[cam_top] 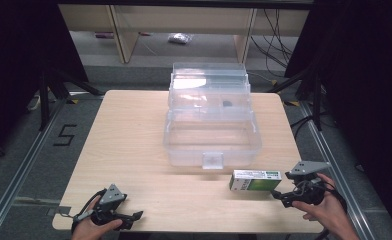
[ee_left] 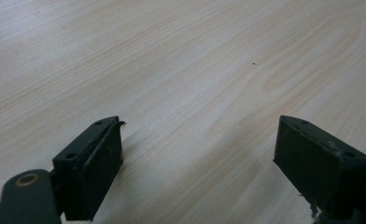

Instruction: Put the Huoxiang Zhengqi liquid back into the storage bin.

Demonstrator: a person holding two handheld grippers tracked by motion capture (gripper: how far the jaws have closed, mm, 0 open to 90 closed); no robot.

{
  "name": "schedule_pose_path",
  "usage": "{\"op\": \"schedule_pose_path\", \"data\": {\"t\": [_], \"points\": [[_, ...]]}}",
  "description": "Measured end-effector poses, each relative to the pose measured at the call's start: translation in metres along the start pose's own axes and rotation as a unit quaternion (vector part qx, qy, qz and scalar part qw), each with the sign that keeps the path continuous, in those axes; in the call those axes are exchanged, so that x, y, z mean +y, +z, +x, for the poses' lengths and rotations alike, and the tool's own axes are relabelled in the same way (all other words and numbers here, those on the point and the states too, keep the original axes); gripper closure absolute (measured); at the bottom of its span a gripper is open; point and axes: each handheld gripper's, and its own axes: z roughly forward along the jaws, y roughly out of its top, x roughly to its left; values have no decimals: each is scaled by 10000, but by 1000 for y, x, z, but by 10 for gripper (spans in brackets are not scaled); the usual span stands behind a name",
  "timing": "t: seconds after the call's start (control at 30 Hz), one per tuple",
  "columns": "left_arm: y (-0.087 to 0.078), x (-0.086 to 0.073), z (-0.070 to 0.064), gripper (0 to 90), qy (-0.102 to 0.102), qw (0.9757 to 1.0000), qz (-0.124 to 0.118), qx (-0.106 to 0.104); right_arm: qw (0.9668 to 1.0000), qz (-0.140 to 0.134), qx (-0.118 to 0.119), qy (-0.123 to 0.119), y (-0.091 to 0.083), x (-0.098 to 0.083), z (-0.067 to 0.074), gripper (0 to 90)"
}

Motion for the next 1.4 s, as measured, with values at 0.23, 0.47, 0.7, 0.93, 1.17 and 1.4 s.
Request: {"op": "schedule_pose_path", "data": {"t": [0.23, 0.47, 0.7, 0.93, 1.17, 1.4], "points": [[0, 0, 0, 149, 2, 10000, -6, -52, 9984, 109, -132, -534, 0, 23, 1, 171], [0, 0, 0, 149, 7, 10000, 12, 8, 9952, 474, -64, -853, 11, 39, 3, 172], [0, 0, 0, 149, -8, 10000, -27, -27, 9873, 913, -5, -1296, 30, 59, 10, 175], [-1, 0, 0, 149, 38, 10000, 21, -45, 9713, 1542, 316, -1781, 53, 76, 15, 220], [0, 0, -1, 149, -17, 10000, -30, -30, 9566, 1975, 490, -2084, 68, 84, 14, 294], [-1, 0, 0, 149, 33, 10000, 32, -61, 9461, 2238, 631, -2257, 78, 86, 19, 366]]}}
